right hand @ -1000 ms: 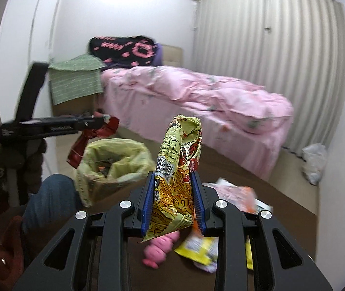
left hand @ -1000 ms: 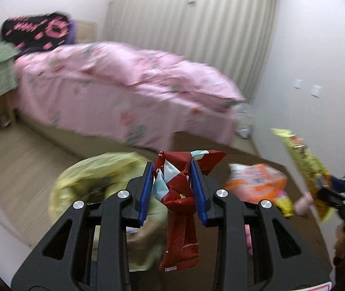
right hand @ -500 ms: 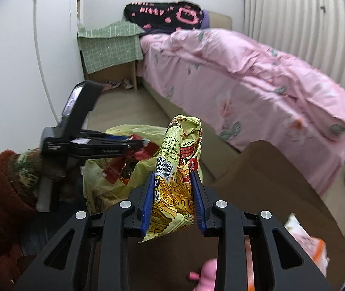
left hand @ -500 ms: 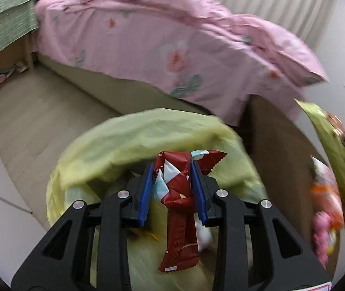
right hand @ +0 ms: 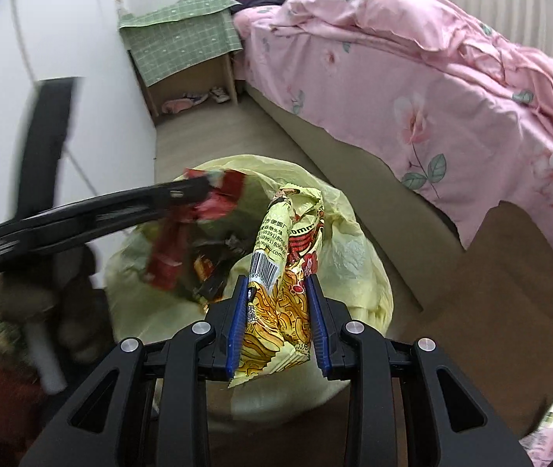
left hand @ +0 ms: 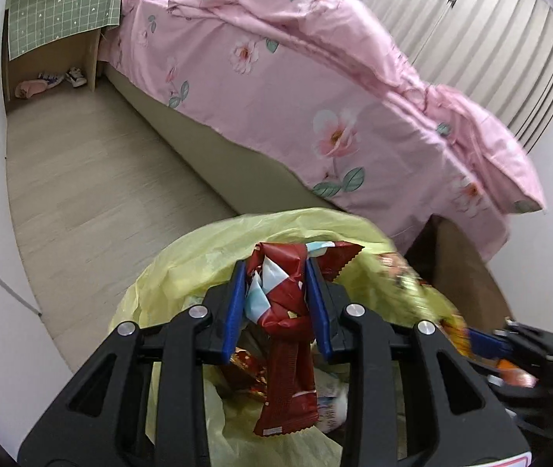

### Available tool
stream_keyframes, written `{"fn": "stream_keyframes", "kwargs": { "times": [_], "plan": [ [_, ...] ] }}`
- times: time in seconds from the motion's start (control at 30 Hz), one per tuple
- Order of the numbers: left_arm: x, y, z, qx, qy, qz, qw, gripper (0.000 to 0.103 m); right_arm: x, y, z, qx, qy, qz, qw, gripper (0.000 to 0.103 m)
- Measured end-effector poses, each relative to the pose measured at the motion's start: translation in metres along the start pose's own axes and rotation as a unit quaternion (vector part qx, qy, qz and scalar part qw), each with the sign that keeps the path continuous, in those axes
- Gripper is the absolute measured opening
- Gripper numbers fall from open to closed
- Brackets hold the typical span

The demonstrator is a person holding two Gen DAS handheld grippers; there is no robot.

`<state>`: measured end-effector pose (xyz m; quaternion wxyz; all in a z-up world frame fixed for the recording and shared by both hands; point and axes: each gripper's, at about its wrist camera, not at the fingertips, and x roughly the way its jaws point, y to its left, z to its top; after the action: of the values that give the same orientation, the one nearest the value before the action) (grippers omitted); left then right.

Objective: Collect trash
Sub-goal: 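Open both grippers to drop the wrappers into the trash bag, then move both tools back over the table toward the snack bags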

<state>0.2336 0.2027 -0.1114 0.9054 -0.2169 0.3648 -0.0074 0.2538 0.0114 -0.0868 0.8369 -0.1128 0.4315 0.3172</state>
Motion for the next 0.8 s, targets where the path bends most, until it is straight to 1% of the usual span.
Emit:
{"fn": "stream_keyframes", "kwargs": {
  "times": [0.13, 0.17, 0.2, 0.23, 0.27, 0.33, 0.4, 0.47, 0.57, 0.67, 0.7, 0.77, 0.8],
  "plan": [
    [-0.008, 0.000, 0.001, -0.011, 0.001, -0.022, 0.9997, 0.030, 0.016, 0.001, 0.001, 0.016, 0.002, 0.002, 1.000, 0.028],
    [-0.010, -0.001, 0.001, -0.011, 0.002, -0.025, 0.9996, 0.032, 0.019, 0.001, 0.001, 0.018, 0.003, 0.005, 1.000, 0.031],
    [-0.011, -0.002, 0.001, -0.012, 0.003, -0.028, 0.9995, 0.035, 0.021, 0.002, 0.001, 0.019, 0.003, 0.007, 1.000, 0.031],
    [-0.012, -0.002, 0.001, -0.013, 0.004, -0.031, 0.9994, 0.040, 0.023, 0.003, 0.001, 0.018, 0.005, 0.009, 1.000, 0.033],
    [-0.012, -0.001, 0.002, -0.016, 0.005, -0.031, 0.9994, 0.046, 0.025, 0.004, 0.000, 0.016, 0.010, 0.013, 1.000, 0.039],
    [-0.014, 0.002, 0.002, -0.030, 0.005, -0.026, 0.9992, 0.050, 0.021, 0.006, -0.002, 0.014, 0.009, 0.015, 1.000, 0.043],
    [-0.019, 0.005, 0.005, -0.043, 0.000, -0.030, 0.9986, 0.055, 0.012, 0.006, -0.004, 0.010, 0.004, 0.009, 1.000, 0.045],
    [-0.024, 0.004, 0.007, -0.048, -0.011, -0.030, 0.9983, 0.061, 0.000, 0.007, -0.008, 0.010, -0.003, 0.003, 1.000, 0.046],
    [-0.032, 0.000, 0.008, -0.046, -0.021, -0.024, 0.9984, 0.064, -0.025, 0.002, -0.015, 0.019, -0.019, -0.013, 1.000, 0.046],
    [-0.042, -0.012, 0.008, -0.033, -0.029, -0.023, 0.9988, 0.065, -0.057, -0.009, -0.027, 0.040, -0.039, -0.032, 0.998, 0.046],
    [-0.047, -0.021, 0.006, -0.016, -0.036, -0.018, 0.9990, 0.065, -0.068, -0.014, -0.032, 0.046, -0.047, -0.040, 0.997, 0.046],
    [-0.053, -0.036, 0.003, 0.017, -0.046, -0.013, 0.9987, 0.066, -0.097, -0.023, -0.047, 0.056, -0.067, -0.071, 0.994, 0.046],
    [-0.057, -0.048, 0.000, 0.043, -0.054, -0.013, 0.9976, 0.066, -0.112, -0.028, -0.055, 0.061, -0.078, -0.088, 0.991, 0.046]
  ]
}}
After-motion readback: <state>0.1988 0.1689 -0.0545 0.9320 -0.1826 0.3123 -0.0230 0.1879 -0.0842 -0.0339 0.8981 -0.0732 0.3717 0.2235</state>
